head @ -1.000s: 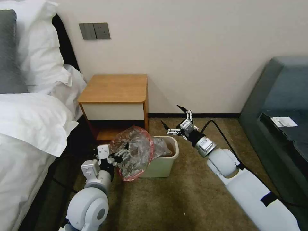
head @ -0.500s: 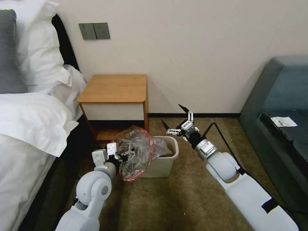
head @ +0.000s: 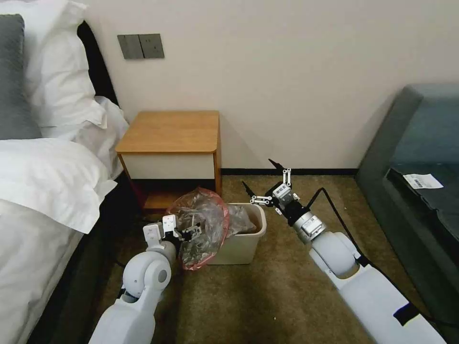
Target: Pick up the garbage bag from the table and place it over the trash can.
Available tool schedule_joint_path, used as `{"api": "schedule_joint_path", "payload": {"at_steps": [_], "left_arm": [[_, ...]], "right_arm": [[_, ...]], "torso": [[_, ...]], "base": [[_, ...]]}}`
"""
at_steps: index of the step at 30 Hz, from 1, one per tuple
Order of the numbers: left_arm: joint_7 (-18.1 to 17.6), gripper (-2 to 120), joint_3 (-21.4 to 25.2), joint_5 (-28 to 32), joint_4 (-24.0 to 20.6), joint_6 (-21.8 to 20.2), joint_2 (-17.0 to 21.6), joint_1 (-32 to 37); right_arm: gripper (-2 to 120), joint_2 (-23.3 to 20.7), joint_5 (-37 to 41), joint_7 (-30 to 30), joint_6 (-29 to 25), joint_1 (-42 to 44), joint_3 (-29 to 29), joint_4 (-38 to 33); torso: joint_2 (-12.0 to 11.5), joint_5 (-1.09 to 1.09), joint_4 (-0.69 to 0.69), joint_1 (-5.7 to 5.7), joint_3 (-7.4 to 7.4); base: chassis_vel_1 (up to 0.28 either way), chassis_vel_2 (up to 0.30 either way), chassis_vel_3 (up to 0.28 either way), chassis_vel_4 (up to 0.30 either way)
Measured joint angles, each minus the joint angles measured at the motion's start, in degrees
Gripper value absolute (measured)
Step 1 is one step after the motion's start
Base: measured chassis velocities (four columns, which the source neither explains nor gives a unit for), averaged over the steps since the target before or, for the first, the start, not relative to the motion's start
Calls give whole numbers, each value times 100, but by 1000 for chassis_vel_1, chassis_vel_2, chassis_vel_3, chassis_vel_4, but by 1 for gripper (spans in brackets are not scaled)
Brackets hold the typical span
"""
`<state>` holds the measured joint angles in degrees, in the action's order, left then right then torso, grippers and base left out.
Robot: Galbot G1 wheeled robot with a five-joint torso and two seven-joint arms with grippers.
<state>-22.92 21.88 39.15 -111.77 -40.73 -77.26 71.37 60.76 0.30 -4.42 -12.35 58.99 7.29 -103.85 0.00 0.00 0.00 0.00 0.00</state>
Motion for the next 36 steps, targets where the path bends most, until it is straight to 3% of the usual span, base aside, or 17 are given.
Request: {"api": "schedule_joint_path", "payload": {"at_steps": [19,22,27,36], "left_arm": [[-5,93,-75,-26,583,-1,-214,-336],[-7,81,-90,-31,740,-1,-237,-406],[19,76,-91,-35,821,23,-252,-434],[125,51,-96,-55,887,57,-262,-418]], "right_arm": [[100,11,-34,-26,-88,171,92,-164],[100,-4,-29,-26,-96,207,115,-200],[100,-13,-25,-25,-101,229,128,-241],[100,-10,-14,-18,-109,260,137,-306]], "torso": [[0,0,0,0,0],[0,0,0,0,0],[0,2,1,0,0],[2,2,1,-1,-2]], "base": [[0,0,0,0],[0,0,0,0],[0,0,0,0],[0,0,0,0]]}}
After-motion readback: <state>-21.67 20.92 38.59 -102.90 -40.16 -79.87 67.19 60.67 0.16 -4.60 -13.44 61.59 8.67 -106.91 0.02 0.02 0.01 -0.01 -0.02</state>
